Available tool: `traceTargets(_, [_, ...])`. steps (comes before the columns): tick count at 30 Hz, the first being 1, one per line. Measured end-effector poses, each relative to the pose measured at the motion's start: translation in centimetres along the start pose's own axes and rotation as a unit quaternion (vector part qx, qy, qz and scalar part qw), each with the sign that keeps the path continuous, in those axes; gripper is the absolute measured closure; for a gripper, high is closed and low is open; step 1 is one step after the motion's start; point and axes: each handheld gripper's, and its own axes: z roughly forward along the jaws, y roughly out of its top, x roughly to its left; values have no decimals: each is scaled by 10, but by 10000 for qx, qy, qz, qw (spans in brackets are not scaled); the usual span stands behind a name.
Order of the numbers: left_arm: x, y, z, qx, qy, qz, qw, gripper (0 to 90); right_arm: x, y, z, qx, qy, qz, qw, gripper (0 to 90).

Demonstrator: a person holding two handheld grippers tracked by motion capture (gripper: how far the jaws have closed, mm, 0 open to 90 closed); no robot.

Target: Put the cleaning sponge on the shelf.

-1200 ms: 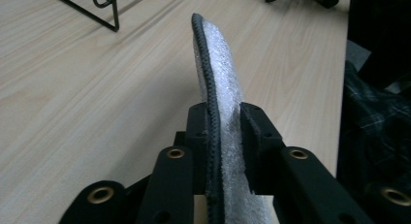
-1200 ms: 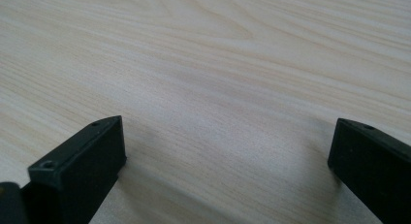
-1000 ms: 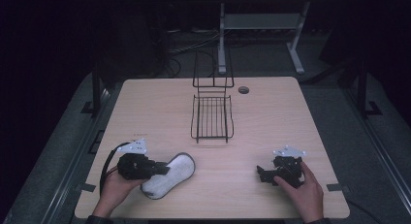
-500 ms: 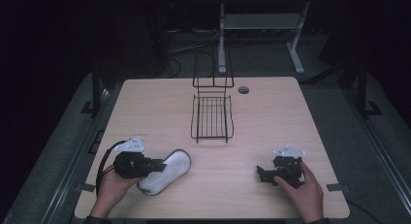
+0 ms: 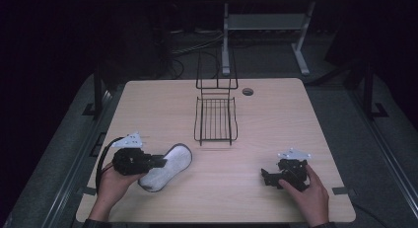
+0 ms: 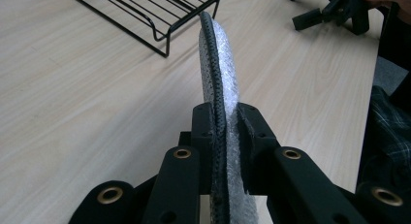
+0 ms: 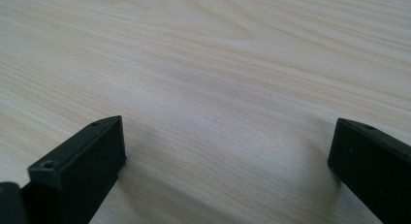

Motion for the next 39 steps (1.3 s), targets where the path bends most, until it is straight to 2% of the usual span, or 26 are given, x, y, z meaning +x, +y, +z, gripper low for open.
traceTargets(4, [1,4,1,-90,-55,-61,9999,781,0,0,0,-3,0,-6,10000,0])
traceTargets(17, [8,17,3,-279,-37,-120,9995,781,0,0,0,1,5,7,10000,0])
traceTargets(39, [18,47,9,-520,85,-34,9986,781,0,0,0,3,-3,15,10000,0])
